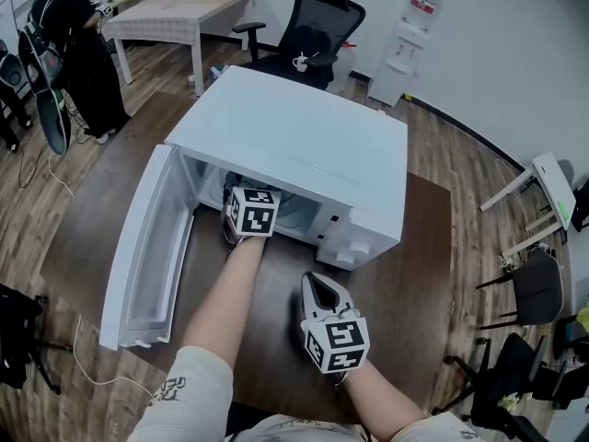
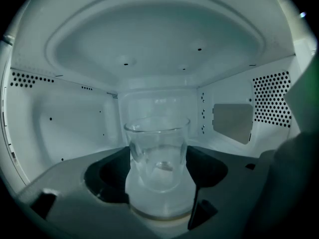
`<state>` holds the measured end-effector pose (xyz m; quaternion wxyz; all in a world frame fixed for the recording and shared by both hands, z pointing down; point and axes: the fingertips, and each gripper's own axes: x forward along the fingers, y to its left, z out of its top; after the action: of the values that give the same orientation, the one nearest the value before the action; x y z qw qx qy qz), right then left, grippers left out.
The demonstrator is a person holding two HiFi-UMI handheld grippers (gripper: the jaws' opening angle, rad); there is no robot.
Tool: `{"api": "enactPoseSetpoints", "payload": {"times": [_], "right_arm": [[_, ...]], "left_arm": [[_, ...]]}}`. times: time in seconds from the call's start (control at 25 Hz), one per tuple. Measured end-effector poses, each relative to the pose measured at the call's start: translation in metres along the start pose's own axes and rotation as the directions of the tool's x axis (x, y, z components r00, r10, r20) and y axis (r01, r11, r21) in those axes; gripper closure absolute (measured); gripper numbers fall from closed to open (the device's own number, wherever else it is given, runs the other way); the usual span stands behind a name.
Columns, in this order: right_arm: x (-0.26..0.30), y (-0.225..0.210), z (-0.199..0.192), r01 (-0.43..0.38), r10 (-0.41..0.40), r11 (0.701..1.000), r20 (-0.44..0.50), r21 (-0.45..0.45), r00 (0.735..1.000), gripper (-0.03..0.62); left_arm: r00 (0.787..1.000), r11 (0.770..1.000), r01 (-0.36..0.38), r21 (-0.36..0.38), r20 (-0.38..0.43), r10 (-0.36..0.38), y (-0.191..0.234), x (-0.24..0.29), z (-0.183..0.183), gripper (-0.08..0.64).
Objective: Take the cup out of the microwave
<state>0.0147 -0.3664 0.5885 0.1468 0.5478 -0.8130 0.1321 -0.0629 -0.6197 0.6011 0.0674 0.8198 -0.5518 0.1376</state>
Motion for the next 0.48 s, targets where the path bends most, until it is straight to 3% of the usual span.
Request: {"api": "enactPoseSetpoints", "payload": {"times": [0.48], "right_arm": [[0.0005,-0.0022,-0.0028,0.006,-0.006,1.0,-0.003,0.001,1.0,0.58]], "left_arm": [[1.0,0.999,0.008,0.034,0.028,-0.009,-0.0004,-0.0012,0.0001,0.225]]}}
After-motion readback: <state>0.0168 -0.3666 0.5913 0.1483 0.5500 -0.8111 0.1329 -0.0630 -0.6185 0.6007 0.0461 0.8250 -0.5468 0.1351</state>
